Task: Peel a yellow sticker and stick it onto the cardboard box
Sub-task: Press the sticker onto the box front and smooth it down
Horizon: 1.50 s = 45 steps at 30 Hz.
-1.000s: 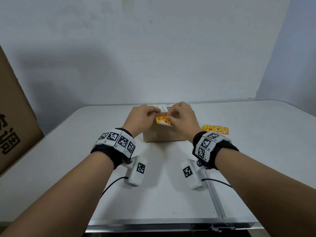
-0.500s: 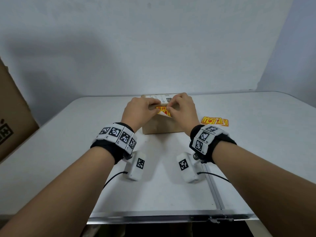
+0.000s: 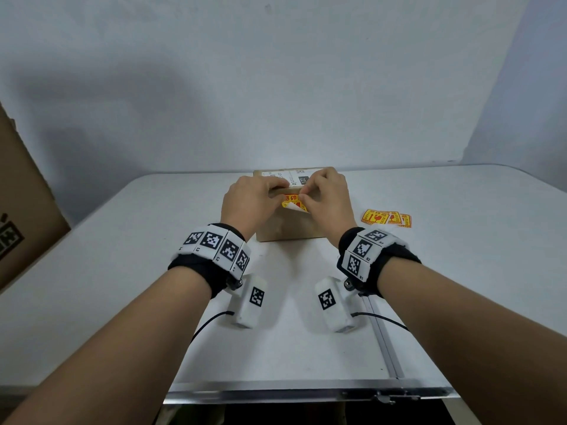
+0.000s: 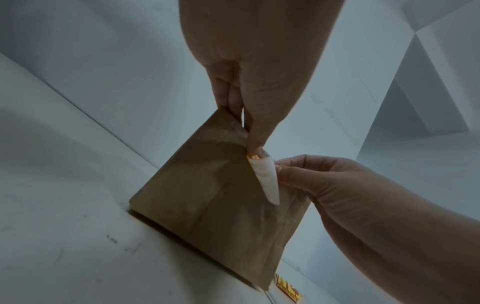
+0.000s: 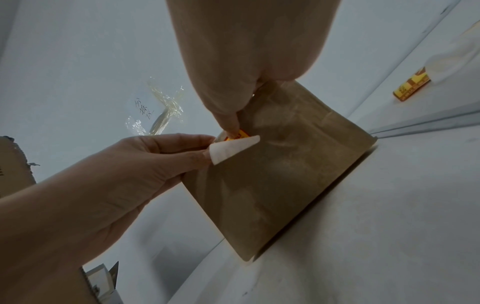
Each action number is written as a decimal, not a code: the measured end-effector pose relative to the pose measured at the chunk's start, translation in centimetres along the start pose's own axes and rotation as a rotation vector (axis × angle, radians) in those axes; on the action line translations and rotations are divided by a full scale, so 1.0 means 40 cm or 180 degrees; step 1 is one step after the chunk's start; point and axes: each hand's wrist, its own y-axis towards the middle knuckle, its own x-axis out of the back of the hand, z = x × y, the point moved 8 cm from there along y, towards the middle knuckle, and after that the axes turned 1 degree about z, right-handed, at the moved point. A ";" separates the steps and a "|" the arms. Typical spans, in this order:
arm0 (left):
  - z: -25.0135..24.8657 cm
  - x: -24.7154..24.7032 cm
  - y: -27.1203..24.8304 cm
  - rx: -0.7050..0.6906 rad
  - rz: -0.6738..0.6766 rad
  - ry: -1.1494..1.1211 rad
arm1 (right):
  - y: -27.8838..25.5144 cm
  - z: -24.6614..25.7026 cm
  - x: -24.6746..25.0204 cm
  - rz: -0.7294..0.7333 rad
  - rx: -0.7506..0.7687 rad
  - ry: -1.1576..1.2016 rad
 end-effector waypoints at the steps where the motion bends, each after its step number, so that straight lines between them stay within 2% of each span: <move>1: 0.000 0.000 0.000 0.0018 -0.0008 0.0005 | 0.000 0.000 0.000 -0.0014 0.0007 -0.0013; 12: -0.004 -0.001 -0.009 0.0036 -0.0061 0.0112 | 0.002 -0.006 -0.002 -0.0045 0.0048 -0.0132; 23: -0.005 0.002 -0.017 0.0113 -0.0019 0.0084 | 0.002 -0.008 0.014 0.0192 0.0087 -0.0156; 34: -0.008 0.002 -0.022 0.0113 -0.0009 0.0038 | 0.050 -0.012 -0.008 0.0615 0.0131 -0.0982; 42: -0.019 0.009 -0.023 -0.0009 -0.0057 0.0118 | 0.054 -0.032 0.013 0.0822 0.0038 -0.0359; 45: -0.038 0.005 -0.015 -0.0219 -0.0084 0.0158 | 0.055 -0.037 0.013 0.0925 -0.0018 -0.0280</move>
